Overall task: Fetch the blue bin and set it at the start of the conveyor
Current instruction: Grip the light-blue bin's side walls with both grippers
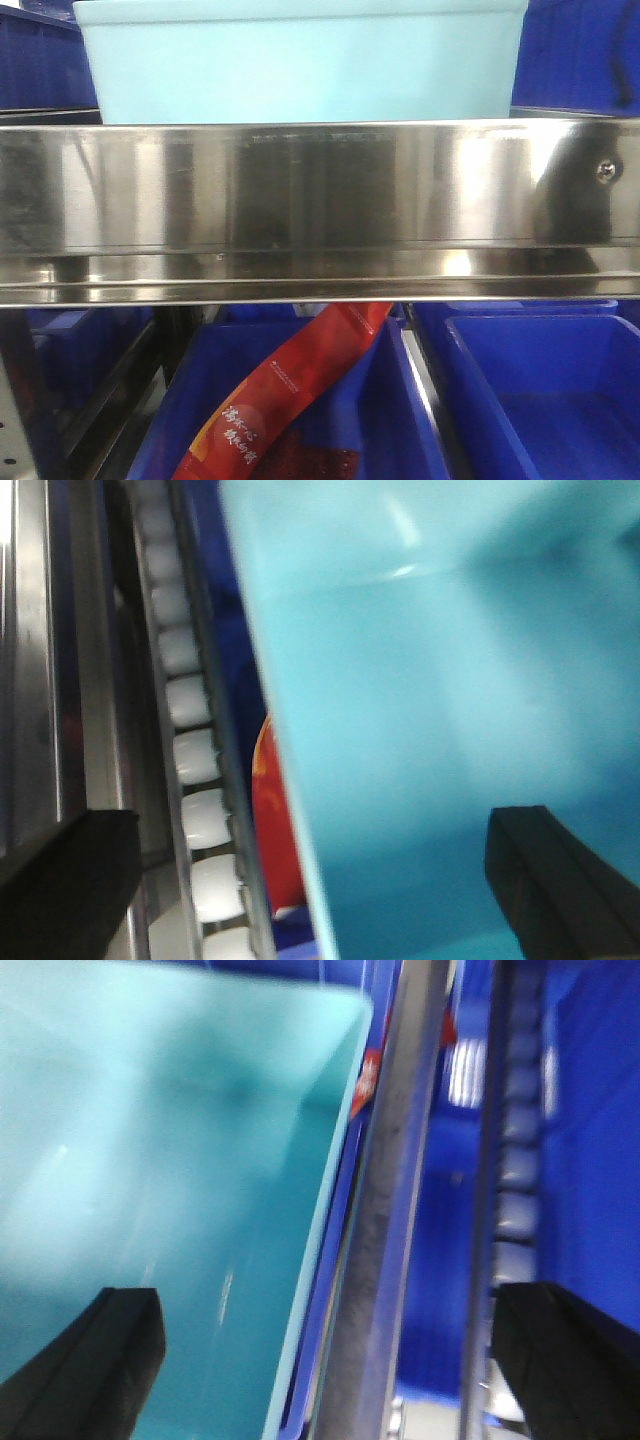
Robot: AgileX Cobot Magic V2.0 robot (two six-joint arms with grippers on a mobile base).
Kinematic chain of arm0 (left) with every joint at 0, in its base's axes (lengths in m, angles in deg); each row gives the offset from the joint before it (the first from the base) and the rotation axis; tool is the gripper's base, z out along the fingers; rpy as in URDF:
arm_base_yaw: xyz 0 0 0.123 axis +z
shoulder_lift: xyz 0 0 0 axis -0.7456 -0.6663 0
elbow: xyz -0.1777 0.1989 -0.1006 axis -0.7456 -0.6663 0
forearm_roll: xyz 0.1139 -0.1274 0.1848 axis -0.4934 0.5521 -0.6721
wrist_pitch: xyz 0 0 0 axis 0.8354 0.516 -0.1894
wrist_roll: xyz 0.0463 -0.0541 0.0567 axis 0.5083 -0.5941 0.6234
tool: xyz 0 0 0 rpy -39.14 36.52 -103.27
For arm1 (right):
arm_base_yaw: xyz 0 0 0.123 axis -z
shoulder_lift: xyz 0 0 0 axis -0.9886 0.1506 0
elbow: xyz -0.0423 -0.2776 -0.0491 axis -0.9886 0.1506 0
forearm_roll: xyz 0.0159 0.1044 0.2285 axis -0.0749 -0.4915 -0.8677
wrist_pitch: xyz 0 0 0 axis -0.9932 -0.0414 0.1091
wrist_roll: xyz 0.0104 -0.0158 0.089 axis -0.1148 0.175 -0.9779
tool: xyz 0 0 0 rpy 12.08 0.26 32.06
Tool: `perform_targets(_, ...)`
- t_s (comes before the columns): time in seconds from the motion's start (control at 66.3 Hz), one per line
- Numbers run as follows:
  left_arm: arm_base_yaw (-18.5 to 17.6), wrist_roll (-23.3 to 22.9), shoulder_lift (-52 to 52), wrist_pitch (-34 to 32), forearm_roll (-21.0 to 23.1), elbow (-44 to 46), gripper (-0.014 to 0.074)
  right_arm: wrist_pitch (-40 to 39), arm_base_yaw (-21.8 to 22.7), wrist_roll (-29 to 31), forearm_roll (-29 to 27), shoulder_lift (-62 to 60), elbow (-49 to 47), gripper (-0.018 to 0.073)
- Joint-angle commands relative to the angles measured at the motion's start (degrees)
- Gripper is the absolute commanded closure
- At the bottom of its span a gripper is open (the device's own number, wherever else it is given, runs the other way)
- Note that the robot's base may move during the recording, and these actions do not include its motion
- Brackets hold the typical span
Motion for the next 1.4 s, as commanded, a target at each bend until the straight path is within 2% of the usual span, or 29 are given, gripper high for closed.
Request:
perform_targets(0.0,0.4,-0.6,-2.0,-1.3,0.0,0.6,-0.0001,0.3,0.0,-0.6,-0.1,2.9,-0.7,-0.0009)
perform_targets(0.151,0.4,-0.6,-4.9,-3.9,1.5,0.6,-0.0001,-1.3,0.0,-0.6,-1.3,7.7,-0.7,-0.0009)
perform_targets(0.452,0.4,-0.6,-8.4,-5.5,1.6,0.6,-0.0001,-4.3,0.0,-0.6,-2.5,12.0,-0.7,-0.0006)
perform_targets(0.528,0.4,-0.6,-8.7,-5.6,1.7,0.6,-0.0001,-4.4,0.0,-0.5,-3.1,12.5,-0.7,0.0036)
perform_targets(0.603,0.4,-0.6,-8.8,-5.6,1.7,0.6,0.0021,-4.4,0.0,-0.5,-3.5,13.1,-0.7,0.0139)
perform_targets(0.649,0.4,-0.6,-8.8,-5.6,1.7,0.6,0.0058,-4.2,0.0,-0.5,-3.8,13.3,-0.7,0.0241)
perform_targets(0.709,0.4,-0.6,-8.8,-5.5,1.7,0.6,0.0162,-3.9,0.0,-0.5,-3.9,13.4,-0.7,0.0382)
perform_targets(0.845,0.4,-0.6,-8.8,-4.5,1.7,0.6,0.0470,-3.9,0.0,-0.5,-3.9,13.4,-0.7,0.0701)
perform_targets(0.86,0.4,-0.6,-8.8,-4.1,1.7,0.6,0.0533,-3.9,0.0,-0.5,-3.9,13.4,-0.7,0.0727)
perform_targets(0.92,0.4,-0.6,-8.9,-3.6,1.8,0.6,0.0713,-3.9,0.0,-0.5,-3.9,13.4,-0.7,0.0710)
perform_targets(1.388,0.4,-0.6,-8.0,1.2,2.8,1.8,0.0708,-3.1,0.0,-0.5,-3.9,10.6,-0.7,0.0711)
